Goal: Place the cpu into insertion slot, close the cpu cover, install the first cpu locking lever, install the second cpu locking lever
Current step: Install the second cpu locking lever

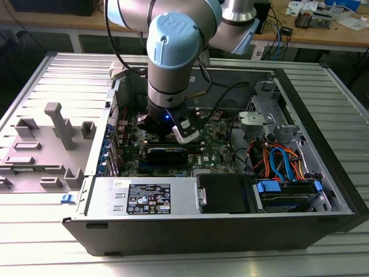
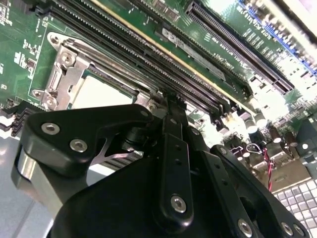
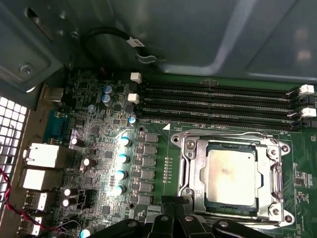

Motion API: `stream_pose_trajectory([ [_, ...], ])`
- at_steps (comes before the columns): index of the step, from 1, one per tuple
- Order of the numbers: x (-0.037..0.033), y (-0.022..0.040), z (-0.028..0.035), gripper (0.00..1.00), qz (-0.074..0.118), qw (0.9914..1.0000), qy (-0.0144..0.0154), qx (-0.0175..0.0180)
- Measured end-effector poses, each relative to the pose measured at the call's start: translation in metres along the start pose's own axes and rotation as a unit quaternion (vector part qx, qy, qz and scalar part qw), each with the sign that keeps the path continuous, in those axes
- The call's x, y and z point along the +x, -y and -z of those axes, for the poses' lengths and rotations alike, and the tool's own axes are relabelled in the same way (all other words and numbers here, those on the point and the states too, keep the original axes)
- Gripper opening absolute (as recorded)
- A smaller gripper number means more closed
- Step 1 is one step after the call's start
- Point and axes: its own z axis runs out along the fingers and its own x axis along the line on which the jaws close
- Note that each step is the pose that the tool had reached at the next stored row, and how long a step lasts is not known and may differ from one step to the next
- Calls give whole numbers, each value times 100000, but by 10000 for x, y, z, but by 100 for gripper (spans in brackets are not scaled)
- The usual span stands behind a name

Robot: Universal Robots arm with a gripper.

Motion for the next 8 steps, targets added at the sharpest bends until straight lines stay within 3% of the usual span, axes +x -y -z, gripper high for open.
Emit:
stream_pose_trajectory([
  [4, 4, 10, 25, 11, 13, 100000, 2, 20],
  [8, 6, -7, 104, 11, 26, 100000, -4, 15],
])
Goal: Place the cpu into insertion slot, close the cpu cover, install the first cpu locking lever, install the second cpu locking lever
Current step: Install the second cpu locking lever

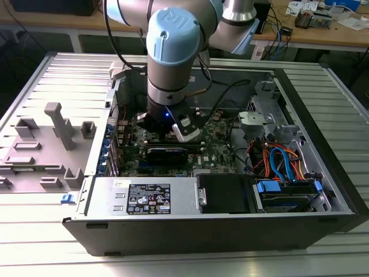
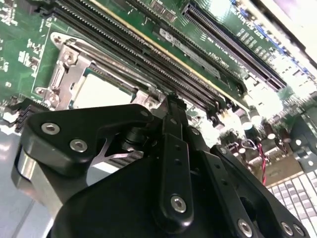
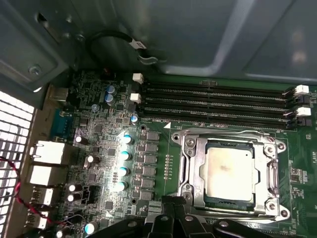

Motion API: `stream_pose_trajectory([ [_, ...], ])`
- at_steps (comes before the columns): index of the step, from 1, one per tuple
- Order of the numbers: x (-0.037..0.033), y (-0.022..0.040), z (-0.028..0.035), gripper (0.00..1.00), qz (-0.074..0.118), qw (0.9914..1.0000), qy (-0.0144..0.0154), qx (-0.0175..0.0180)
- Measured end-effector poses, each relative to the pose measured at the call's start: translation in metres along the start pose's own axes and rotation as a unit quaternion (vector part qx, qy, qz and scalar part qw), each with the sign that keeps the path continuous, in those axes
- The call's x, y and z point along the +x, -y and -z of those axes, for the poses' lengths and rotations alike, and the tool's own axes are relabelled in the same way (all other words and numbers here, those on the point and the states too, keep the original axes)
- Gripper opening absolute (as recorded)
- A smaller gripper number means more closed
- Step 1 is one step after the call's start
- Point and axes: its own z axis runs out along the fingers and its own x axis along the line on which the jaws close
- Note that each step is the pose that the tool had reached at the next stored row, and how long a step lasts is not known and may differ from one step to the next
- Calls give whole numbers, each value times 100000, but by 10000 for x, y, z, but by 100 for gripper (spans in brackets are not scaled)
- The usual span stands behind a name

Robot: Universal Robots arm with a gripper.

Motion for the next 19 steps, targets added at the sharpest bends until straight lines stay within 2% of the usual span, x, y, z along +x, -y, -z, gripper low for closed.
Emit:
stream_pose_trajectory([
  [6, 7, -30, 139, 11, -6, 100000, -10, 11],
  [15, 7, -32, 147, 11, -14, 100000, -44, 5],
  [17, 7, -32, 147, 11, -47, 100000, -198, -15],
  [19, 7, -32, 147, 11, -48, 100000, -207, -15],
])
